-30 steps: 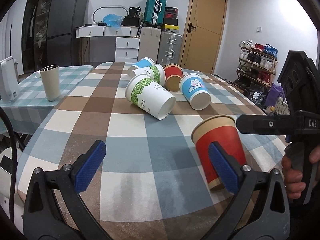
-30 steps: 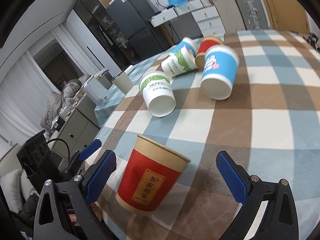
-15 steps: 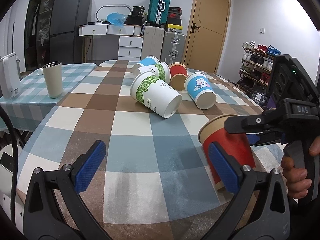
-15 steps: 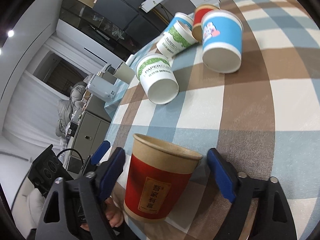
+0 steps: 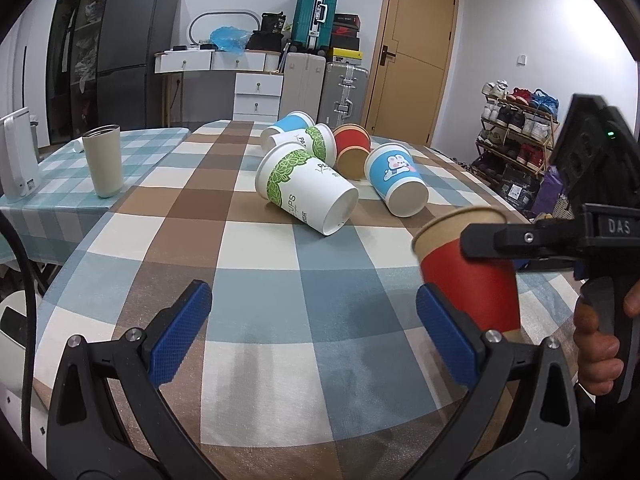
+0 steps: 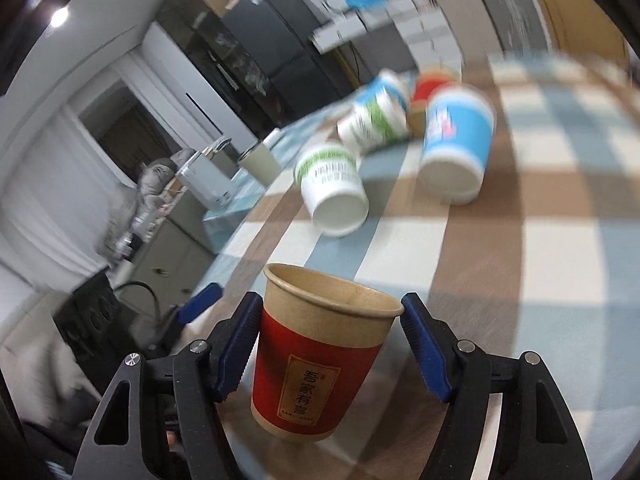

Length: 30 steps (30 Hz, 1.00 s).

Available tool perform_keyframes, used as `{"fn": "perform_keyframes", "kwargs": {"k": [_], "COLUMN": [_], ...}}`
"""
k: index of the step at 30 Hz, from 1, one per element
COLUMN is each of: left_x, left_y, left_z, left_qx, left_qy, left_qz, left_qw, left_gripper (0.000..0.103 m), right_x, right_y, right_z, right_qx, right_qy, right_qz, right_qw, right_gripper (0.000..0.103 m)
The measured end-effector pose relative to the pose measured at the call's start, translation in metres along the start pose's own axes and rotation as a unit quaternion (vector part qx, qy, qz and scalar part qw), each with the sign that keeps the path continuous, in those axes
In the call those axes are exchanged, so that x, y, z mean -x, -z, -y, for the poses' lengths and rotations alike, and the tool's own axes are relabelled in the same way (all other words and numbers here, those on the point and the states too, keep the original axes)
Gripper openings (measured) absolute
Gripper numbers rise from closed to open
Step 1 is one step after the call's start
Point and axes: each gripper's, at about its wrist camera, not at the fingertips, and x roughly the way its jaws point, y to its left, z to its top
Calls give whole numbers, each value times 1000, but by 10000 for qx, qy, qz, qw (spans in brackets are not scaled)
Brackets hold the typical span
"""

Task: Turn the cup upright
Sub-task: 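Grasp the upright red cup with the right tool and lower it onto the table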

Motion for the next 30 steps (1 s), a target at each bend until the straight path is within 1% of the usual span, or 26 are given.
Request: {"fn": "perform_keyframes", "kwargs": {"k": [2,4,7,12,17,20,26,29,30], "left_x": [-1,-1,-1,-2,-1,-3,-3,-3,-3], "left_y": [0,0,1,1,1,2,3,3,3], "left_z": [1,1,1,1,1,2,1,1,1], "left_qx": [11,0,-2,-1,-2,4,3,6,8], "left_qy": [9,8,14,17,9,14,12,10,12], "left_qz": [-9,-8,-11,-14,-11,-24,-29,-24,-23], "left_qw": [10000,10000,10000,10000,10000,10000,10000,10000,10000], "left_gripper": [102,102,102,102,102,102,102,102,102], "right_x": [6,8,9,2,-5,-8,-6,-1,1], "right_y": [2,3,5,2,-3,-2,5,13,17], "right_z": [-11,-16,-18,-26,-30,-32,-36,-38,-38], "right_qx": [451,685,934,1212,1323,1386,1552,1631,1653], "right_qy": [400,596,832,1149,1311,1390,1389,1305,1249], "right_qz": [309,504,695,843,952,908,865,847,807], "right_qw": [9977,9946,9897,9823,9779,9763,9742,9743,9750], "right_gripper": [72,72,71,71,71,71,71,71,67]}}
